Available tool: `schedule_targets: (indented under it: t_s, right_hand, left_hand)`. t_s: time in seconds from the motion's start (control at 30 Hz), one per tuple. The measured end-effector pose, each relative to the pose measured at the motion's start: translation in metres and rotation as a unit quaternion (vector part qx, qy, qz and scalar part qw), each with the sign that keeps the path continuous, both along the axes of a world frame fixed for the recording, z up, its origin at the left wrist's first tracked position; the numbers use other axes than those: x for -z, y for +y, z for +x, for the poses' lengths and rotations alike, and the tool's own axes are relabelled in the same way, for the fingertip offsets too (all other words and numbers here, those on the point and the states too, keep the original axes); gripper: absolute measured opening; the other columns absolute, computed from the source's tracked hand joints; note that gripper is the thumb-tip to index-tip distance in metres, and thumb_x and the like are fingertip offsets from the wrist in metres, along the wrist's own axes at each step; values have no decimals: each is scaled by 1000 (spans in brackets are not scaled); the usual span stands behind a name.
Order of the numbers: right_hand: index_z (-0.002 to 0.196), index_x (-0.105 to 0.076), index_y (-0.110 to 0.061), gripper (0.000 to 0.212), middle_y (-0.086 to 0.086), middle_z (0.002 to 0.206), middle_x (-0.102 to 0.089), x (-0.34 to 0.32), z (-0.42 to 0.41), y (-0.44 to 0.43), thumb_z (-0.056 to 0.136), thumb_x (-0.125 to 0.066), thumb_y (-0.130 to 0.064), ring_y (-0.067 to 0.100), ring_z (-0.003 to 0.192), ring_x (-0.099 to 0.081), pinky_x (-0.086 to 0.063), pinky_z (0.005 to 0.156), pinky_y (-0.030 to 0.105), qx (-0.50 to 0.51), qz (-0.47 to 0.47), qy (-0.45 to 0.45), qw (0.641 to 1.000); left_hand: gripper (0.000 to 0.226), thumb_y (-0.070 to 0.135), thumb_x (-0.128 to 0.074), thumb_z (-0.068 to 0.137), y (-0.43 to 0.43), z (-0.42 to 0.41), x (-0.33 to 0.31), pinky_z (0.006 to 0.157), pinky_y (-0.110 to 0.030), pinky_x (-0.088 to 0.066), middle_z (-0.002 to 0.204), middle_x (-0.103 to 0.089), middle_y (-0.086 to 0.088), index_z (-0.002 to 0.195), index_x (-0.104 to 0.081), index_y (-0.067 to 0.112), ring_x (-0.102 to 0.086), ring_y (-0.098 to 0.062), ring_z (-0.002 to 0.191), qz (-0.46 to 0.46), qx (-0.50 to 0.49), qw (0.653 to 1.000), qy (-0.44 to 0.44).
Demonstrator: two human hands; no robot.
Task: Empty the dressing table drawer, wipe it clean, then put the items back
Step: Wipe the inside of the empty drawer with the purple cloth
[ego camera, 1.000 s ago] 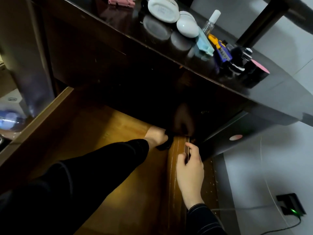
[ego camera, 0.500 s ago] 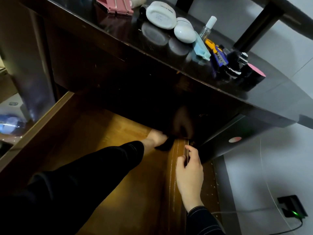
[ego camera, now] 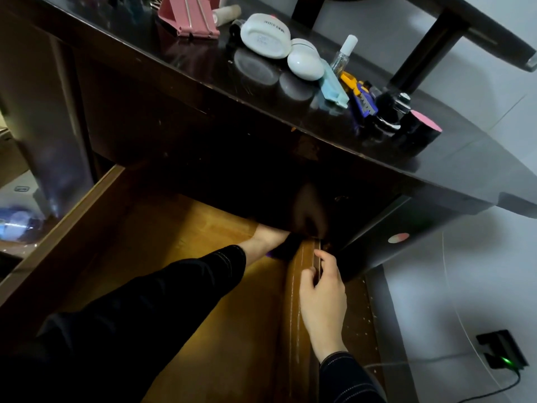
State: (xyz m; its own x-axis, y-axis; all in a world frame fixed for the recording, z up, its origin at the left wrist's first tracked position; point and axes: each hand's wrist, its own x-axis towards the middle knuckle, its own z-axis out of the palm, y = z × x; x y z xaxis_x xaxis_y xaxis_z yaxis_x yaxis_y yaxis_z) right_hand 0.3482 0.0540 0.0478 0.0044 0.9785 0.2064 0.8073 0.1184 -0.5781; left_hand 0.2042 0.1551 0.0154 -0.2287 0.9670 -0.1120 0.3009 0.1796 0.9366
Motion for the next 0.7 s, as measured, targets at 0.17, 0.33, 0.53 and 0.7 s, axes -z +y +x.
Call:
schedule_targets:
  t_s: [0.17,0.33,0.53,0.7]
  right_hand:
    - [136,-50,-29,35,-10,117,-59,0,0,1,102,-51,-23,-10,78,-54,-38,56,7,4,3,-6,1000]
    - [136,-51,-27,36,-9,120,-60,1,0,1,101,-52,-21,-11,77,-51,-38,57,8,3,5,-4,1000]
    - [135,-50,-29,35,-9,117,-60,1,0,2,101,-50,-22,-6,79,-55,-42,61,11,0,2,0,1000]
    - [137,-49,-28,36,-6,118,-61,0,1,1,102,-50,-23,1,80,-60,-54,65,23,-3,2,7,1000]
  left_hand:
    - [24,-3,-58,92,-21,-2,15,87,-25,-52,105,-71,-5,105,-72,12,-66,-20,102,-13,56,998,-39]
    - [22,-1,-62,89,-13,-5,3,65,-23,-48,80,-61,3,77,-57,17,-59,-17,82,-58,-67,981,-171]
    - [19,0,-64,90,-14,4,9,84,-28,-49,105,-68,-10,107,-68,6,-62,-22,99,-45,-7,991,-126]
    - [18,5,-59,93,-9,-7,2,66,-24,-49,77,-58,1,79,-56,15,-58,-18,80,-65,4,994,-83]
